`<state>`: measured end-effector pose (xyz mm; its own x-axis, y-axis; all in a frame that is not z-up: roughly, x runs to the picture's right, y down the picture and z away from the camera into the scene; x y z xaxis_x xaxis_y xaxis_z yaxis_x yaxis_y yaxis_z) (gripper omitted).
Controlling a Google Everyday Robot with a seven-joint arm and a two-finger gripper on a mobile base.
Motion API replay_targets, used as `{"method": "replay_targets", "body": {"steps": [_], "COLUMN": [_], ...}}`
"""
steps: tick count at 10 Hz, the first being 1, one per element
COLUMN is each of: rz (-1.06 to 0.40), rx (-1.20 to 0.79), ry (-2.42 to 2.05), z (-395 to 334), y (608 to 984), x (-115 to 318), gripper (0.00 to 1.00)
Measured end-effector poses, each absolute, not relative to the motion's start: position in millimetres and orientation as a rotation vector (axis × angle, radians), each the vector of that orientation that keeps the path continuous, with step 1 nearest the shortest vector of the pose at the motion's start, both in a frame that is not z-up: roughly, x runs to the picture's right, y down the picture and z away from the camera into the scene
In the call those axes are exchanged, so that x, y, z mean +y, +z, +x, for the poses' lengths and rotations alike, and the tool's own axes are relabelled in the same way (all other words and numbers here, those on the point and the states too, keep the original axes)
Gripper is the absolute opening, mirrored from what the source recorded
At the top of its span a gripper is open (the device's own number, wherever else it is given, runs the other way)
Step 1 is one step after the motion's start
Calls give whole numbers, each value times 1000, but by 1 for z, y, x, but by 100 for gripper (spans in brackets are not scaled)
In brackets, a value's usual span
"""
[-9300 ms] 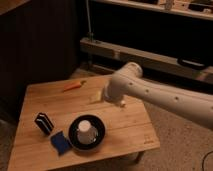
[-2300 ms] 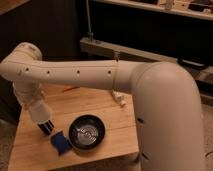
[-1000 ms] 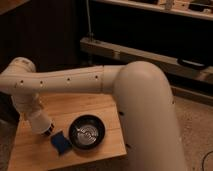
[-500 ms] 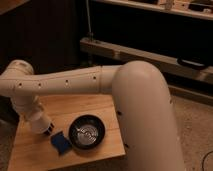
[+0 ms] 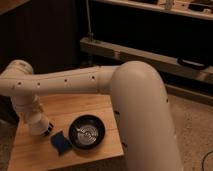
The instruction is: Place the ceramic cup over the eraser
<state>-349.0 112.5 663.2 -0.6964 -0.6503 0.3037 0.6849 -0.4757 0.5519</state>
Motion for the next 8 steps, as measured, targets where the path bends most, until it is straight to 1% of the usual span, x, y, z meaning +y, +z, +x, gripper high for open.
{"method": "replay_targets", "body": {"steps": [2, 8], "rz": [-86, -85], "rx": [-833, -830], "ry": [-2185, -2186], "z": [-347, -347], "y": [663, 664], "x": [113, 113], "gripper": [75, 75]}}
